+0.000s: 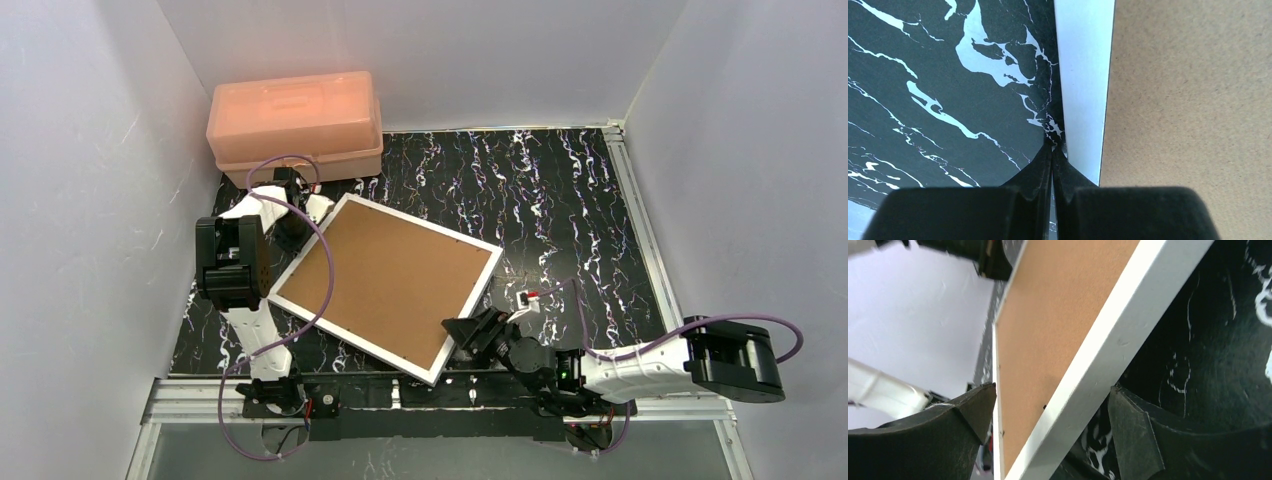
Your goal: Put the photo into the frame
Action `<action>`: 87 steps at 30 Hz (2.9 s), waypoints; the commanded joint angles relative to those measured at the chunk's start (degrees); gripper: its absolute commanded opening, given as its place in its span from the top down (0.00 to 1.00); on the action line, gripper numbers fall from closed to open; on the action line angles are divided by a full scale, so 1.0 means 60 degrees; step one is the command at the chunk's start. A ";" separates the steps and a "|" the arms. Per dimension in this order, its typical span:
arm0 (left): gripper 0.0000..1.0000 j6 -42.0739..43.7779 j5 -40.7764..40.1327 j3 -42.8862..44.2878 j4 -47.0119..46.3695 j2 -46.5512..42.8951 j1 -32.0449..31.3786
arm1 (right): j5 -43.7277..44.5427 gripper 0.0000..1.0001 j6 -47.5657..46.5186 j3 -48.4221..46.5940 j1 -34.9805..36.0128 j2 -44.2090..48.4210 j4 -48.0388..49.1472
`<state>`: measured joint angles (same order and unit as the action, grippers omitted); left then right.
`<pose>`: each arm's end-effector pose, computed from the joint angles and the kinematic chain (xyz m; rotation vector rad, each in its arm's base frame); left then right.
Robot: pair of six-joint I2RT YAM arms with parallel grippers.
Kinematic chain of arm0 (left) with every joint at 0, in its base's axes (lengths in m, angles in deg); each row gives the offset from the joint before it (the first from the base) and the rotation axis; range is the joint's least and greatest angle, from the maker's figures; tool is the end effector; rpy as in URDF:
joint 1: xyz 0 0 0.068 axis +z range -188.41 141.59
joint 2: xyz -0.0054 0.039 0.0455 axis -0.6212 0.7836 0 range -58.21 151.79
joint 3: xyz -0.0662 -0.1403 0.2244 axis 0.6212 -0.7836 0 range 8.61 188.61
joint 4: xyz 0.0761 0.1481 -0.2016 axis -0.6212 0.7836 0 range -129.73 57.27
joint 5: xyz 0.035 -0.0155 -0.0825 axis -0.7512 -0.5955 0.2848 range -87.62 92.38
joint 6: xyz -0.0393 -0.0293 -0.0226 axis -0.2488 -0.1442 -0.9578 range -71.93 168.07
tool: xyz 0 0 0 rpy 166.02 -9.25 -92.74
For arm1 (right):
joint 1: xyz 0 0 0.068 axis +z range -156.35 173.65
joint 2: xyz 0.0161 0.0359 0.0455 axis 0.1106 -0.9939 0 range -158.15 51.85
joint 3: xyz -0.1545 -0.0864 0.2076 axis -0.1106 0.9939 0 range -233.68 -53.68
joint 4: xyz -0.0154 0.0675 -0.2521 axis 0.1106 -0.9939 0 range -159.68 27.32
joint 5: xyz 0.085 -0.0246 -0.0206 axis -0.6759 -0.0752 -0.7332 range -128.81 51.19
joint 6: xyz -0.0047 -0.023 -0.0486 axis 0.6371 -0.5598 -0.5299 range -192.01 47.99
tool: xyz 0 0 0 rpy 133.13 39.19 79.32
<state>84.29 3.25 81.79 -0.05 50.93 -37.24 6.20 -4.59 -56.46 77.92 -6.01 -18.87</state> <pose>0.3673 0.0069 0.1614 0.8755 2.7624 0.0962 0.0416 0.1628 0.1511 0.3381 1.8513 1.2369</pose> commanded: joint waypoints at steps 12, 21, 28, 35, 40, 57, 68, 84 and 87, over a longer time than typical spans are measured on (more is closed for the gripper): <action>1.00 -0.0451 0.3606 -0.0818 0.2333 0.0171 -0.0625 | 0.1605 0.36 0.2223 -0.2874 -0.0202 0.1278 -0.1143; 1.00 -0.0737 0.4121 0.0029 0.3098 -0.0360 -0.0288 | 0.1848 0.43 0.1608 -0.7022 -0.0203 0.2246 -0.9700; 1.00 -0.0743 0.4623 0.0893 0.3856 -0.0833 0.0308 | 0.1452 0.49 0.1110 -0.9347 -0.0282 0.1382 -1.3442; 1.00 -0.0779 0.5332 0.0798 0.4120 -0.1184 0.0489 | 0.0364 0.47 -0.0317 -1.2128 -0.1161 -0.0305 -1.5343; 1.00 -0.0739 0.5739 0.0919 0.4371 -0.1402 0.0617 | -0.1827 0.47 -0.1877 -1.4549 -0.2850 -0.1905 -1.6534; 1.00 -0.0526 0.6534 0.0842 0.4447 -0.1089 0.1383 | -0.4907 0.73 -0.3128 -1.4607 -0.4422 -0.2665 -1.4340; 1.00 0.0023 0.6758 0.1691 0.5356 -0.1018 0.2295 | -0.5497 0.99 -0.2683 -1.3436 -0.4751 -0.1998 -1.1997; 1.00 0.0367 0.7907 0.2989 0.7077 -0.1619 0.2281 | -0.5797 0.99 -0.6855 -1.9315 -0.5656 -0.4747 -1.4655; 1.00 0.0364 0.8056 0.2888 0.7110 -0.1713 0.2281 | -0.5635 0.99 -0.7643 -2.0657 -0.5700 -0.5337 -1.5395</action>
<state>85.60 48.16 100.00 40.06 44.31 -23.27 -28.99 -40.13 -168.48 44.59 -36.48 -110.19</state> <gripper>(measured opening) 0.006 0.403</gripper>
